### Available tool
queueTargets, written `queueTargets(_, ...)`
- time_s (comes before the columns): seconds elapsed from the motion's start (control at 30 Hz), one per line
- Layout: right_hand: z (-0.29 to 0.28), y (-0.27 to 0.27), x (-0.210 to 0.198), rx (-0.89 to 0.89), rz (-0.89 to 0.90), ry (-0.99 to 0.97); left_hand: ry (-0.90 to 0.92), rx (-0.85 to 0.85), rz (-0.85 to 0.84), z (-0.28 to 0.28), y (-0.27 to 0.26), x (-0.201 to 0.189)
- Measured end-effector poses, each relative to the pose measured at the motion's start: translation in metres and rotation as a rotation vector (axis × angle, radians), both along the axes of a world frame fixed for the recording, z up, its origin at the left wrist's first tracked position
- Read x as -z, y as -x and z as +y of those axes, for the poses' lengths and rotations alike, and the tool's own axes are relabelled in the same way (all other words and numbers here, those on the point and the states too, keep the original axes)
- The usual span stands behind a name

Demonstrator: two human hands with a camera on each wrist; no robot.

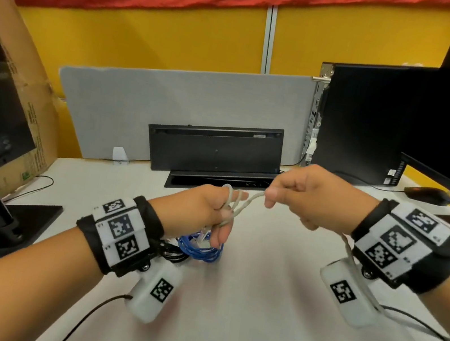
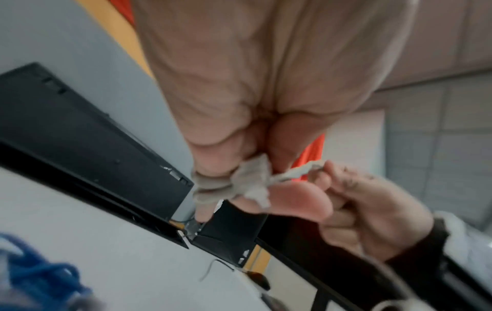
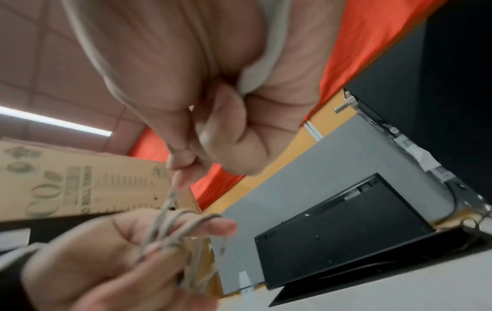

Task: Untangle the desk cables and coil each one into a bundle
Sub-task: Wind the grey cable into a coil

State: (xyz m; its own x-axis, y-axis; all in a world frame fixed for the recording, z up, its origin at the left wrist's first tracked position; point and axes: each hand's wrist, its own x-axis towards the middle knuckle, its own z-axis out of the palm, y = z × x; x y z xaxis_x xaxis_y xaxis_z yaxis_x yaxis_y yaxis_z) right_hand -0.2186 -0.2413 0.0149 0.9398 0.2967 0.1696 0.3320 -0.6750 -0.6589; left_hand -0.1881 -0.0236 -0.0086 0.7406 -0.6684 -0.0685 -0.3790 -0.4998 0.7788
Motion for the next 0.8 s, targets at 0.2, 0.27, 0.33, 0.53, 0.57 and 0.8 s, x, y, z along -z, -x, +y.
queueTargets(0.2, -0.005, -0.020, 0.010, 0.084, -0.236, -0.002, 0.514, 0.123, 0.493, -0.003, 0.009, 0.001)
queueTargets(0.27, -0.002, -0.026, 0.019, 0.138, -0.221, 0.086, 0.667, 0.125, 0.592, -0.006, 0.007, 0.001)
queueTargets(0.33, 0.004, -0.029, 0.029, 0.134, -0.164, 0.174, 0.766, 0.123, 0.682, -0.010, 0.009, 0.000)
queueTargets(0.53, 0.034, -0.022, 0.045, 0.041, -0.027, 0.375, 1.000, 0.084, 0.715, -0.019, 0.013, -0.004)
queueTargets(0.57, 0.036, -0.020, 0.047, 0.062, 0.001, 0.393, 1.034, 0.060, 0.682, -0.019, 0.011, -0.005)
queueTargets(0.8, 0.054, 0.007, 0.047, -0.067, 0.153, 0.449, 1.029, -0.142, 0.399, -0.017, -0.007, -0.004)
